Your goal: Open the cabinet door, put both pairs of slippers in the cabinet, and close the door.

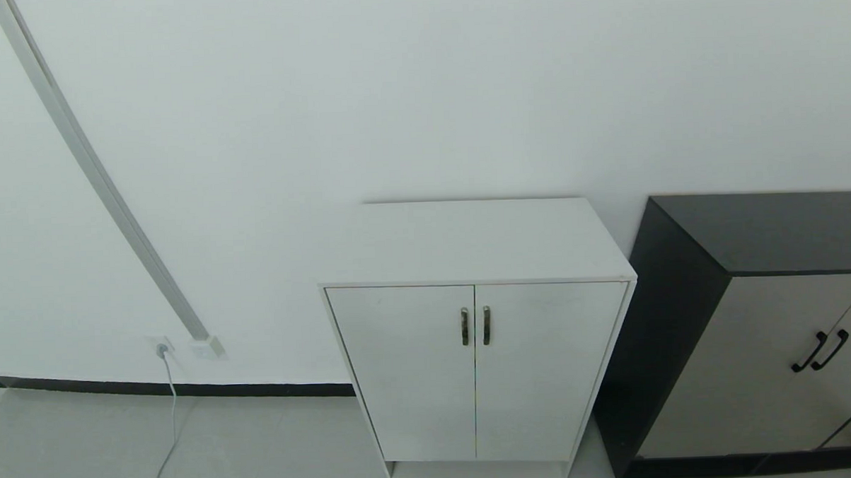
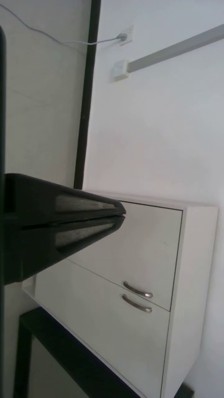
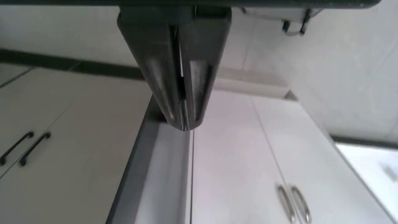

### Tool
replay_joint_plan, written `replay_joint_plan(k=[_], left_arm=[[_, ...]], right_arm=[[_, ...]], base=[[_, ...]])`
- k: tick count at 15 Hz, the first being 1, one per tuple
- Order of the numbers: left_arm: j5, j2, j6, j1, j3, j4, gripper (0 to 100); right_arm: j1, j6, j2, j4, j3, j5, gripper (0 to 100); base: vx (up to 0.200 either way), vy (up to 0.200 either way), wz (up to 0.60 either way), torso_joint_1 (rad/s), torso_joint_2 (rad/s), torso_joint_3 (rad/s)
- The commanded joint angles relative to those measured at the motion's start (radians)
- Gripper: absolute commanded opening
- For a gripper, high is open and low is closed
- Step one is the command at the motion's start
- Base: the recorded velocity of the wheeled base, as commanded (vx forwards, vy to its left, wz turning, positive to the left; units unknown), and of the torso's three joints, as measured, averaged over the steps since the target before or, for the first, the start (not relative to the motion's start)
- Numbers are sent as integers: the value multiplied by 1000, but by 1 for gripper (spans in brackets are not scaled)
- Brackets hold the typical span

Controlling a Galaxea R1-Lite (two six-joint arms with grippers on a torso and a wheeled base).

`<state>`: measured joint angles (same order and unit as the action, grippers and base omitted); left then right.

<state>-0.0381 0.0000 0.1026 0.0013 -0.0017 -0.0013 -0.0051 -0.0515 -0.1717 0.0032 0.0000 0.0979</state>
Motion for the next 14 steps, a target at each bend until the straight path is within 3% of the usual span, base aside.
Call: replay_joint_plan(k=[1, 5, 9, 14], left_arm=[[0, 0, 0, 0, 0, 0, 0], [0, 0, 0, 0, 0, 0, 0], [1, 0, -4, 0, 0, 0, 0], [1, 2, -4, 0, 0, 0, 0]], right_arm=[[-7, -1, 124, 0, 0, 0, 0], [1, 50, 170, -5, 0, -1, 0], [1, 82, 170, -8, 0, -86, 0], [1, 82, 170, -9, 0, -87, 0]], base=[[0, 0, 0, 0, 0, 0], [0, 0, 0, 0, 0, 0], [0, 0, 0, 0, 0, 0], [0, 0, 0, 0, 0, 0]])
